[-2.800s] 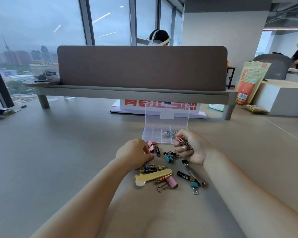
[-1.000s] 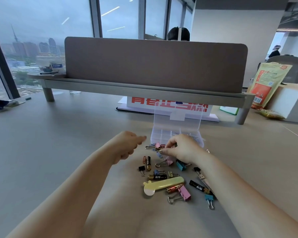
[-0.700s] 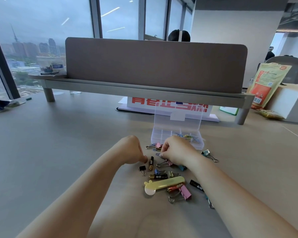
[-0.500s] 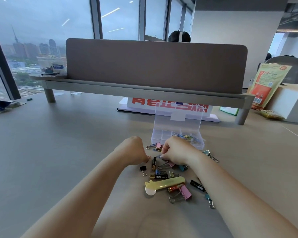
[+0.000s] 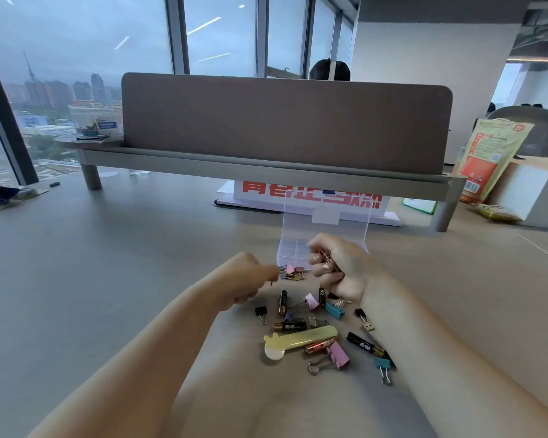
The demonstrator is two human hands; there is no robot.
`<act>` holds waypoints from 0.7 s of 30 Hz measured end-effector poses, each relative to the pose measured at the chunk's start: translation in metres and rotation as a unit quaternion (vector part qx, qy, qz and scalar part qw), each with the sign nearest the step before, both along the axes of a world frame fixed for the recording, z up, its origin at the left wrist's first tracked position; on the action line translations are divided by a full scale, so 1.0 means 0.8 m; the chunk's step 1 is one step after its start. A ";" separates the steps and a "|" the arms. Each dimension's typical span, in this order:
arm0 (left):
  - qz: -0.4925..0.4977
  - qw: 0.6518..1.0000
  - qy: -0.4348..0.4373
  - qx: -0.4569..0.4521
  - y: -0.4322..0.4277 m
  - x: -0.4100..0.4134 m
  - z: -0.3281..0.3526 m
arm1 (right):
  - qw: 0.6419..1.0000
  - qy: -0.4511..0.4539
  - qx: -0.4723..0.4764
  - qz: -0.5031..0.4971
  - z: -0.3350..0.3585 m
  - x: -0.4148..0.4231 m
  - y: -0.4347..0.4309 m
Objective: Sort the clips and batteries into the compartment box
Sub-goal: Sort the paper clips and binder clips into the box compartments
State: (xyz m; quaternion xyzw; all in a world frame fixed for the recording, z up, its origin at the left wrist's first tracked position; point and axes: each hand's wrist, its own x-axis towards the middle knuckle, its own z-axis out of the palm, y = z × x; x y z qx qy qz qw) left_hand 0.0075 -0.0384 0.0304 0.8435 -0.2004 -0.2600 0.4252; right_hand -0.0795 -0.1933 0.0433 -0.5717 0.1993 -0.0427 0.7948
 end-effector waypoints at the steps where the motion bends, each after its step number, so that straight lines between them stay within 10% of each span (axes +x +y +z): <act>1: 0.008 0.995 0.080 -0.057 0.001 0.002 0.003 | 0.999 -0.015 0.050 -0.017 0.000 0.000 -0.003; 4: 0.028 0.934 0.283 -0.217 0.005 0.007 0.008 | 0.990 -0.053 0.122 -0.050 -0.003 -0.002 -0.011; 9: 0.050 0.880 0.347 -0.320 0.005 0.003 0.004 | 0.989 -0.056 0.120 -0.063 -0.009 -0.002 -0.017; 21: 0.034 0.945 0.170 -0.276 -0.005 -0.001 -0.001 | 0.941 -0.011 -0.338 -0.020 -0.017 -0.001 -0.004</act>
